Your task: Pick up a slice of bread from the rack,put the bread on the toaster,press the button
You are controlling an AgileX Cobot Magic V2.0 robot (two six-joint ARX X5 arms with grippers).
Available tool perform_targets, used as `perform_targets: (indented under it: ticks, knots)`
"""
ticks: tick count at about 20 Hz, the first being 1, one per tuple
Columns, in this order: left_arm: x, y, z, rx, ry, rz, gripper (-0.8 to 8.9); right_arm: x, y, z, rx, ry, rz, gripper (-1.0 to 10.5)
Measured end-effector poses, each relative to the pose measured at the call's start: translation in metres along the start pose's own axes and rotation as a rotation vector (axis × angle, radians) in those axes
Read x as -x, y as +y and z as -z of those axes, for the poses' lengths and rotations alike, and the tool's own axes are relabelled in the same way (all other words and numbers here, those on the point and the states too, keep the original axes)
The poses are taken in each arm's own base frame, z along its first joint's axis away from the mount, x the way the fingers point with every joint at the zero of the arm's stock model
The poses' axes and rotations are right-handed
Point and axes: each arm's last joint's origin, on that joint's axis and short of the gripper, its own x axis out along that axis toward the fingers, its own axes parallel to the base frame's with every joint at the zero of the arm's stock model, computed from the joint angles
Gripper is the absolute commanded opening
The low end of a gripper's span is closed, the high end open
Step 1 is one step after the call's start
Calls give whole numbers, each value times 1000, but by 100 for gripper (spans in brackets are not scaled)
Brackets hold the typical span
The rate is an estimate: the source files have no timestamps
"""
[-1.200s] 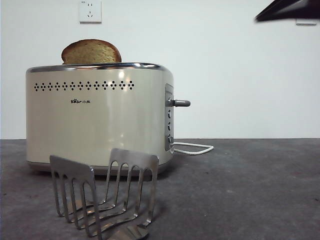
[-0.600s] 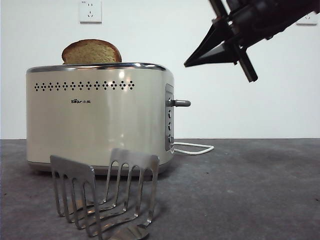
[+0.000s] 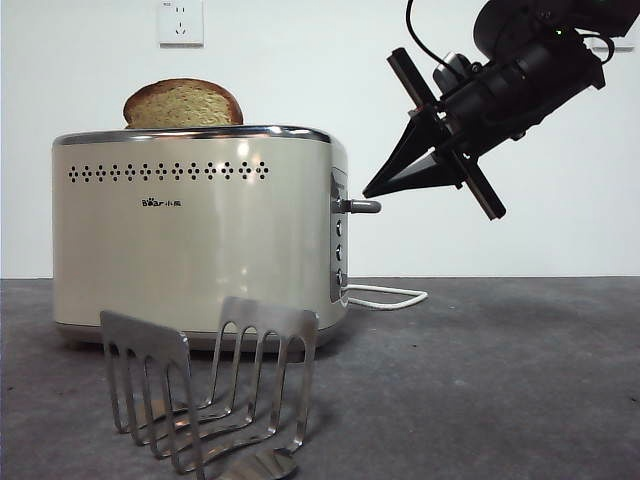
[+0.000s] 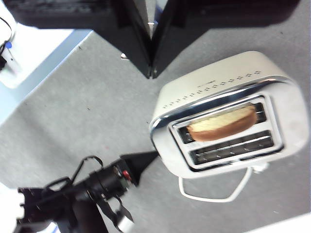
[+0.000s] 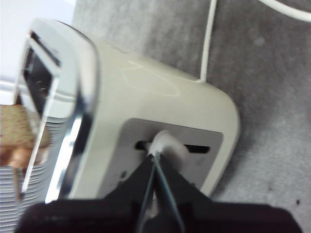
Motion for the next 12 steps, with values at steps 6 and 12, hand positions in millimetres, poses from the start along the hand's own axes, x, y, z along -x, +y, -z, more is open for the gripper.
perform_targets:
  ticks: [6,12]
  knots:
    - [9,1,4,0,-31,-32,-5,-12,-10,-1,-23,17,13,-8]
    - [7,3,7,-9,-23,-64,-5,-21,-20,2,-57,40,37,-8]
